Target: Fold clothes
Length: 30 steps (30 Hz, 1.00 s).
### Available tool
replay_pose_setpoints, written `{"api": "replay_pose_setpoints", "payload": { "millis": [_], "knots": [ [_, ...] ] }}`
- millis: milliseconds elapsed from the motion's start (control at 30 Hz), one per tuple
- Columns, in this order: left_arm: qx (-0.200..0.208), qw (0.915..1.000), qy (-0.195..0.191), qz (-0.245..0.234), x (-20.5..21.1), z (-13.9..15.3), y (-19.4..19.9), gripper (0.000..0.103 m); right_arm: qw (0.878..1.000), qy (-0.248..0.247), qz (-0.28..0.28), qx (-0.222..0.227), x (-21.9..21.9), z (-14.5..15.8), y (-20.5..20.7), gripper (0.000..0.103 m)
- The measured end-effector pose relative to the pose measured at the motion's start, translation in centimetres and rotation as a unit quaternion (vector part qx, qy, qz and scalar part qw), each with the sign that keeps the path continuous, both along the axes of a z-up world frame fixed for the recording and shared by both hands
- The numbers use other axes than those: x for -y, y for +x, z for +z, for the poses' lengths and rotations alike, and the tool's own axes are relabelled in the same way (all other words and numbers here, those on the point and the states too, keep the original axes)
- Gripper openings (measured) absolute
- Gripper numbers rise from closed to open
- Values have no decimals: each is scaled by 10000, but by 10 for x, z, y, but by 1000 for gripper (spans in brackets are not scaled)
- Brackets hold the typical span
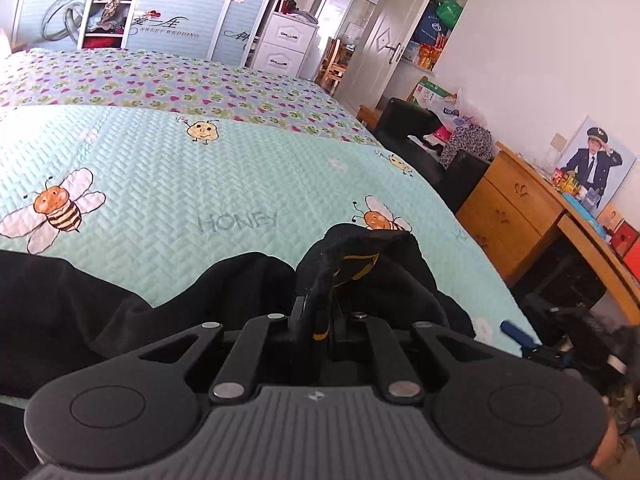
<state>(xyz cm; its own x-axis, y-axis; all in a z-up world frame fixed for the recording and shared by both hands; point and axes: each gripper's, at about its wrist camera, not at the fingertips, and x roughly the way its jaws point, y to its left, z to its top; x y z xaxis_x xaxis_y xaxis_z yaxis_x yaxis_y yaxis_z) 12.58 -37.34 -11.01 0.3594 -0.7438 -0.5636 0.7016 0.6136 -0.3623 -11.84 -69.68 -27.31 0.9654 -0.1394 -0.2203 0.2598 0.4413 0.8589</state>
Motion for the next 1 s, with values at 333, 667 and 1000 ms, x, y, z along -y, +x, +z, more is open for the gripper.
{"api": "replay_pose_setpoints", "payload": {
  "millis": [333,667,1000],
  "knots": [
    [-80,9999,77,25,9,-2,7,9,9698,2340,674,-153,79,-91,72,73],
    [-407,9992,-40,-31,26,2,21,9,9380,936,2825,1776,33,-2,105,77],
    [-539,9984,-147,23,15,6,16,9,9354,349,3413,856,-5,17,90,76]
  ]
}}
